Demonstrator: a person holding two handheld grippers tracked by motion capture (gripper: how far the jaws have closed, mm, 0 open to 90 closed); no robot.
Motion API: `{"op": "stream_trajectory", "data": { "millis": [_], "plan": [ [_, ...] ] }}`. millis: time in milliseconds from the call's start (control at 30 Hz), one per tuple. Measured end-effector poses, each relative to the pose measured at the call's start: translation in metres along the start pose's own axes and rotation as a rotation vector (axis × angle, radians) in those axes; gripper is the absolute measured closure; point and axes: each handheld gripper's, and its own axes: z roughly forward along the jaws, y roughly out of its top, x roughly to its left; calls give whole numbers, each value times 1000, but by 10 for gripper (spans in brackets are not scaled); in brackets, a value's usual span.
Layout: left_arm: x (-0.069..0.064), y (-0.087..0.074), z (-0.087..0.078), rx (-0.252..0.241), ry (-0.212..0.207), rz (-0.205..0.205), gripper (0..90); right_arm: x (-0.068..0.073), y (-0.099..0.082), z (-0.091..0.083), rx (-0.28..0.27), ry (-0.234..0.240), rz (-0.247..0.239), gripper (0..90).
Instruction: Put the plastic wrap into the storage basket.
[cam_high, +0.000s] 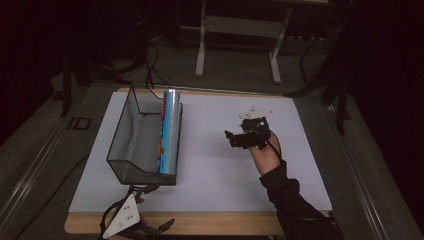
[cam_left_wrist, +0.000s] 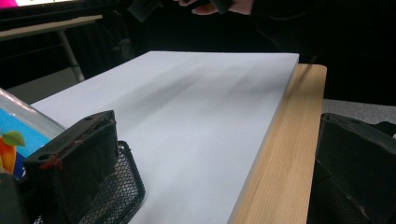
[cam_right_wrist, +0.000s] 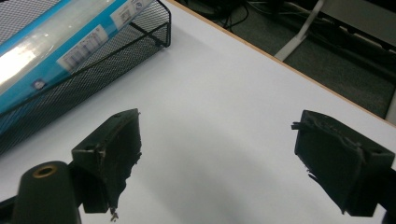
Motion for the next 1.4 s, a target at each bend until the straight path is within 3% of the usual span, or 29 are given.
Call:
{"op": "stream_trajectory", "data": {
  "millis": [533, 933, 1400],
  "plan": [
    [-1, 0, 1, 4, -2, 1, 1, 0, -62, -33, 5, 38, 31, 143],
    [-1, 0, 1, 4, 1, 2, 1, 0, -98, -46, -1, 50, 67, 143],
    [-1, -1, 1, 9, -2, 0, 1, 2, -117, -35, 17, 49, 58, 144]
  ]
}}
